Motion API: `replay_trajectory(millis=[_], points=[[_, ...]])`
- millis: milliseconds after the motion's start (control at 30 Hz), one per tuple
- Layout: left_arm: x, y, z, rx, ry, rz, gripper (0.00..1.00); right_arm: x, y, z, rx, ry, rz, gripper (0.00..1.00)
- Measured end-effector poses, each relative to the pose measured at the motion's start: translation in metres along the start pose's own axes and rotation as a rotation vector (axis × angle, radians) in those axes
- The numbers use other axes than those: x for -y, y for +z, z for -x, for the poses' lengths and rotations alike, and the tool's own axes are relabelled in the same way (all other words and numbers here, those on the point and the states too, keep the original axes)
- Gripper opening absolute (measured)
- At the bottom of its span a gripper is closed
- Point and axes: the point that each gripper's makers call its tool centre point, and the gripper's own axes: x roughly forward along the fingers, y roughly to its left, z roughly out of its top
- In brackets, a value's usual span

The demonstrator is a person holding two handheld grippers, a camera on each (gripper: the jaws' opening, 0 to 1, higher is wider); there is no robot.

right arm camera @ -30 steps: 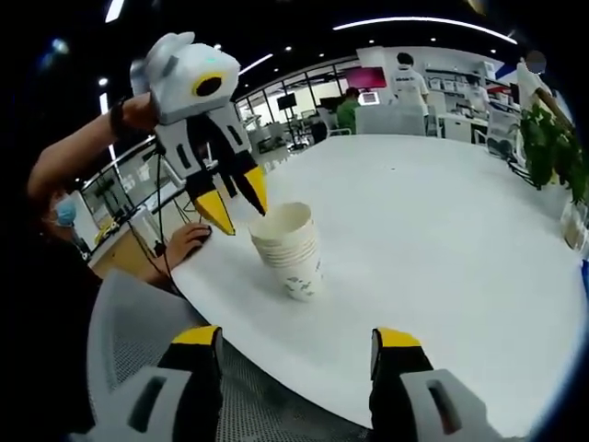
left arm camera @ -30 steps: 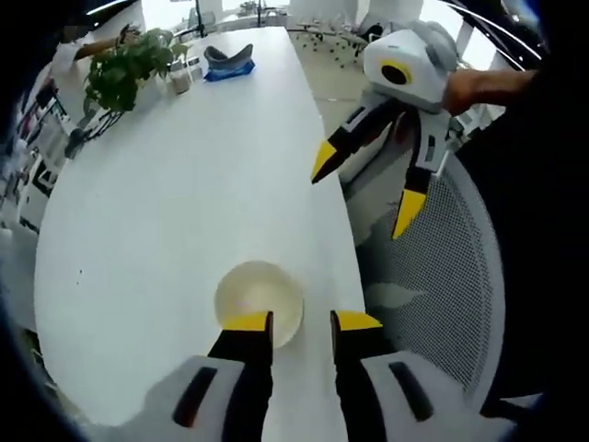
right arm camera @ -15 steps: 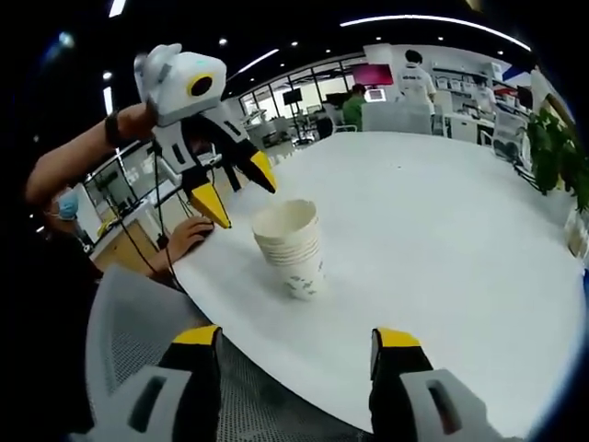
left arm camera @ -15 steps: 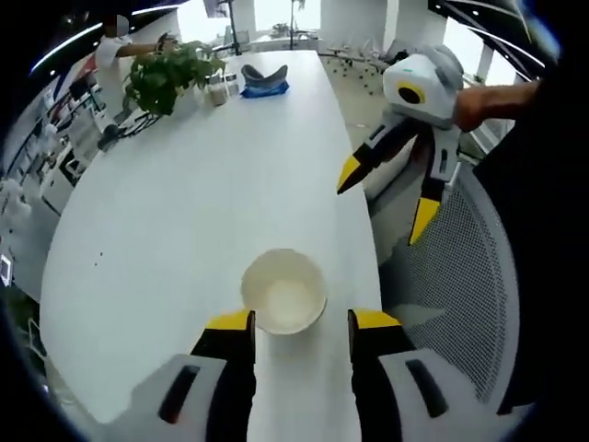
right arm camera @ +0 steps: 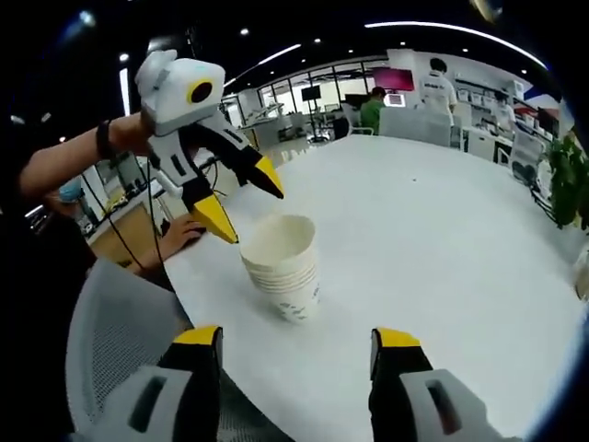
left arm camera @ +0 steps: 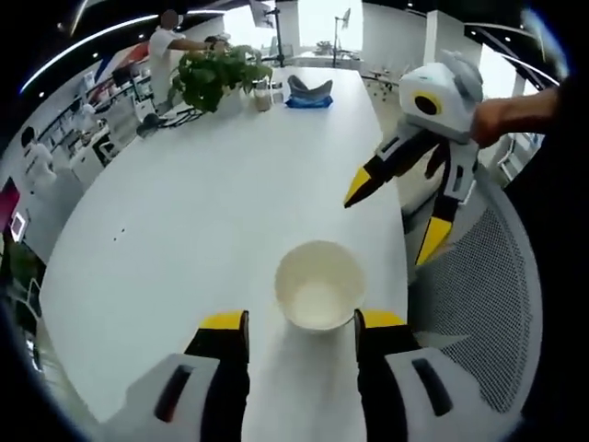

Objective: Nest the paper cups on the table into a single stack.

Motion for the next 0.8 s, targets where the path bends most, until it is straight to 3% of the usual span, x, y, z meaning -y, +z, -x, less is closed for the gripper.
replay_trajectory(millis=[167,500,600,800], points=[[-0.001,-0.004,-0.007,0.02,-0.005,0.039,0.44,0.008,0.012,-0.014,-0.011,0.016,0.059,0.64],[0.004,-0.007,-0.002,0.05,-0.022,0.046,0.47,0.012,0.018,-0.041,-0.045,0.065,0.168,0.62],[0.009,-0.013,-0.003,0.033,-0.042,0.021,0.53,0.01,0.021,-0.046,-0.038,0.082,0.175,0.61],[0.014,-0.025,-0.018,-0.005,-0.053,-0.015,0.56,0.007,0.015,-0.057,-0.078,0.121,0.245,0.6]])
